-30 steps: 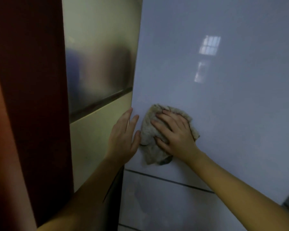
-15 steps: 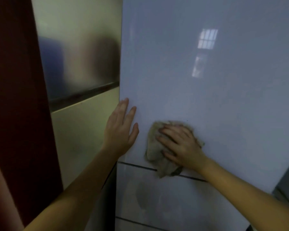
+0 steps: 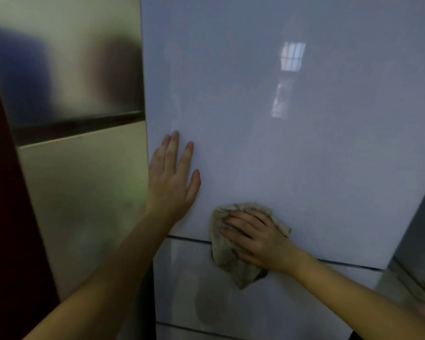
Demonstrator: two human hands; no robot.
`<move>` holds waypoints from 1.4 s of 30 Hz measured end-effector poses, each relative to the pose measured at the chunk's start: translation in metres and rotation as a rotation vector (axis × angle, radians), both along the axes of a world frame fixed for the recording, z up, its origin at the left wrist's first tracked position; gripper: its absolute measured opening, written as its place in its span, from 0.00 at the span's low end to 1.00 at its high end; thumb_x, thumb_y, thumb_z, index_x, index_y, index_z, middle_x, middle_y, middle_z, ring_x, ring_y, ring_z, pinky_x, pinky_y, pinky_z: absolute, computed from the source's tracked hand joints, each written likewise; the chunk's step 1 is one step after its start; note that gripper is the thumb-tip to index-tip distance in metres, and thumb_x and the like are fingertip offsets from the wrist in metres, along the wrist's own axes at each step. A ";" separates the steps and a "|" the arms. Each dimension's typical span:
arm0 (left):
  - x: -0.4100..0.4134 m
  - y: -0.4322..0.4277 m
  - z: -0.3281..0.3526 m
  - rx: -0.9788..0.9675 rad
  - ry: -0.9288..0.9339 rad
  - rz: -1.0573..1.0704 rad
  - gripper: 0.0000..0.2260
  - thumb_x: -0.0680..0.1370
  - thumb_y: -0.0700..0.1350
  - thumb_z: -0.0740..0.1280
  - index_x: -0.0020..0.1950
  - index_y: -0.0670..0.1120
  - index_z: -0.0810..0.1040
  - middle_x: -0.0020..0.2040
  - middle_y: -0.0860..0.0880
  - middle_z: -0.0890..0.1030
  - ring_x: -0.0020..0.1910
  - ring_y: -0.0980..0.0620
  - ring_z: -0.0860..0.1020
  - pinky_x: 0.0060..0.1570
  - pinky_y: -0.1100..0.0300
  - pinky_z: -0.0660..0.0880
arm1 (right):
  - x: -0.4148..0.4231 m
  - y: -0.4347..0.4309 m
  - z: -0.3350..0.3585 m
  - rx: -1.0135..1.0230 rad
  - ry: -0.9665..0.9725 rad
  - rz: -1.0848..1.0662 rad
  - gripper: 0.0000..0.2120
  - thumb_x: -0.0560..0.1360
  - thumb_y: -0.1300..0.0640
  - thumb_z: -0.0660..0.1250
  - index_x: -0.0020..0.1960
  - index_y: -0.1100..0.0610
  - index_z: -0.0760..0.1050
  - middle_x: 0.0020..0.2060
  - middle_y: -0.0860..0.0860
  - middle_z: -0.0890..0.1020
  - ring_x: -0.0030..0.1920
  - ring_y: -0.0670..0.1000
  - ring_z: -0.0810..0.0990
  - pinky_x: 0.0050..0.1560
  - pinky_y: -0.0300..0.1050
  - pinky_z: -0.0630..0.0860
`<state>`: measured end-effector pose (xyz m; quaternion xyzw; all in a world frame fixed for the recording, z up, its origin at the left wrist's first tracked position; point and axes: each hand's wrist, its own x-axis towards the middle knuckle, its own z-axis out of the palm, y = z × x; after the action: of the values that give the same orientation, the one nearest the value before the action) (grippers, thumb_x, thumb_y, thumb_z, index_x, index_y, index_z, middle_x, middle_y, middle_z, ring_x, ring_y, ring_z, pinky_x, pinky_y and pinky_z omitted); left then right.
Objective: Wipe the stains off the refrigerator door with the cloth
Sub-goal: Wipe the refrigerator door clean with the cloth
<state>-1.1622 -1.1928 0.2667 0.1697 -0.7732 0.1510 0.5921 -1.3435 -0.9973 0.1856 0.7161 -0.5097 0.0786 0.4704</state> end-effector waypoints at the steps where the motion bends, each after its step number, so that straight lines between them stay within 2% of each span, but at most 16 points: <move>1: -0.002 0.002 -0.004 -0.017 -0.015 -0.007 0.25 0.82 0.50 0.61 0.77 0.42 0.68 0.78 0.36 0.64 0.78 0.37 0.63 0.74 0.41 0.64 | -0.004 0.005 -0.001 -0.003 0.009 0.000 0.20 0.79 0.49 0.68 0.69 0.53 0.78 0.70 0.54 0.77 0.71 0.55 0.73 0.77 0.51 0.60; 4: -0.006 0.008 -0.013 -0.033 -0.036 -0.031 0.24 0.81 0.49 0.62 0.76 0.42 0.68 0.79 0.36 0.64 0.78 0.38 0.61 0.74 0.40 0.64 | -0.013 0.015 0.025 -0.049 0.037 0.002 0.20 0.79 0.48 0.68 0.68 0.53 0.78 0.70 0.55 0.76 0.70 0.56 0.73 0.77 0.51 0.59; 9: -0.015 0.017 -0.006 -0.037 -0.034 -0.064 0.25 0.81 0.50 0.62 0.77 0.43 0.68 0.79 0.37 0.63 0.79 0.38 0.61 0.75 0.40 0.64 | -0.023 0.032 0.132 -0.271 -0.024 -0.051 0.24 0.75 0.44 0.72 0.67 0.54 0.79 0.67 0.57 0.80 0.69 0.59 0.76 0.71 0.58 0.67; 12: -0.025 0.029 -0.001 -0.064 -0.032 -0.071 0.24 0.81 0.50 0.62 0.76 0.43 0.68 0.79 0.37 0.64 0.79 0.38 0.62 0.75 0.39 0.63 | -0.029 0.045 0.168 -0.350 -0.070 -0.072 0.26 0.74 0.43 0.73 0.68 0.55 0.79 0.67 0.57 0.79 0.70 0.58 0.75 0.72 0.58 0.65; 14: -0.033 0.040 0.001 -0.073 -0.025 -0.083 0.24 0.81 0.50 0.61 0.76 0.43 0.69 0.79 0.37 0.64 0.79 0.38 0.61 0.76 0.39 0.61 | -0.032 0.050 0.159 -0.350 -0.074 -0.085 0.27 0.74 0.43 0.73 0.68 0.55 0.79 0.68 0.57 0.79 0.71 0.59 0.74 0.72 0.58 0.65; 17: -0.045 0.053 -0.003 -0.083 -0.030 -0.122 0.24 0.81 0.50 0.62 0.76 0.43 0.69 0.79 0.38 0.63 0.79 0.38 0.61 0.76 0.39 0.60 | -0.040 0.058 0.106 -0.272 -0.034 -0.093 0.28 0.74 0.43 0.73 0.69 0.55 0.78 0.69 0.57 0.78 0.71 0.58 0.74 0.71 0.58 0.67; 20: -0.050 0.059 -0.006 -0.083 -0.054 -0.121 0.24 0.81 0.50 0.62 0.76 0.43 0.69 0.79 0.37 0.62 0.79 0.38 0.60 0.77 0.39 0.60 | -0.052 0.076 0.043 -0.138 0.014 -0.090 0.26 0.75 0.43 0.72 0.70 0.53 0.78 0.70 0.54 0.77 0.71 0.56 0.73 0.74 0.54 0.65; 24: -0.052 0.062 -0.010 -0.088 -0.070 -0.101 0.24 0.81 0.50 0.62 0.76 0.42 0.69 0.79 0.36 0.62 0.79 0.37 0.60 0.77 0.39 0.59 | -0.067 0.101 -0.002 -0.102 0.026 -0.115 0.25 0.76 0.44 0.71 0.71 0.52 0.76 0.71 0.52 0.74 0.71 0.54 0.73 0.76 0.51 0.62; 28: -0.056 0.071 -0.007 -0.107 -0.081 -0.129 0.24 0.81 0.50 0.62 0.75 0.42 0.69 0.79 0.36 0.62 0.79 0.37 0.60 0.77 0.38 0.59 | -0.077 0.116 0.026 -0.116 0.042 -0.121 0.26 0.77 0.43 0.70 0.72 0.52 0.75 0.72 0.52 0.72 0.72 0.54 0.71 0.75 0.51 0.61; 33: -0.063 0.084 0.007 -0.153 -0.102 -0.171 0.24 0.81 0.50 0.62 0.76 0.42 0.69 0.79 0.37 0.62 0.80 0.38 0.60 0.77 0.38 0.59 | -0.087 0.134 0.121 -0.324 -0.036 -0.169 0.29 0.75 0.43 0.73 0.72 0.54 0.75 0.68 0.57 0.78 0.71 0.59 0.74 0.69 0.58 0.68; 36: -0.068 0.089 0.017 -0.128 -0.095 -0.180 0.25 0.81 0.50 0.61 0.76 0.42 0.68 0.80 0.37 0.61 0.80 0.38 0.59 0.77 0.38 0.58 | -0.092 0.143 0.155 -0.333 -0.031 -0.205 0.29 0.75 0.43 0.72 0.72 0.55 0.75 0.69 0.58 0.77 0.72 0.60 0.72 0.69 0.62 0.69; 39: -0.071 0.092 0.018 -0.108 -0.088 -0.188 0.25 0.81 0.51 0.61 0.76 0.43 0.68 0.80 0.37 0.61 0.80 0.39 0.59 0.77 0.38 0.58 | -0.091 0.143 0.145 -0.334 -0.036 -0.207 0.29 0.76 0.43 0.71 0.72 0.56 0.75 0.70 0.58 0.76 0.73 0.60 0.71 0.71 0.61 0.68; 42: -0.072 0.091 0.014 -0.118 -0.101 -0.189 0.25 0.81 0.51 0.61 0.76 0.43 0.68 0.80 0.37 0.61 0.80 0.38 0.59 0.77 0.37 0.57 | -0.090 0.141 0.105 -0.294 -0.031 -0.180 0.28 0.77 0.44 0.70 0.73 0.55 0.73 0.71 0.57 0.75 0.73 0.59 0.71 0.72 0.58 0.67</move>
<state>-1.2346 -1.1023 0.2802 0.0531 -0.8043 0.1480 0.5730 -1.4332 -0.8559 0.2904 0.5896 -0.5622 0.1207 0.5672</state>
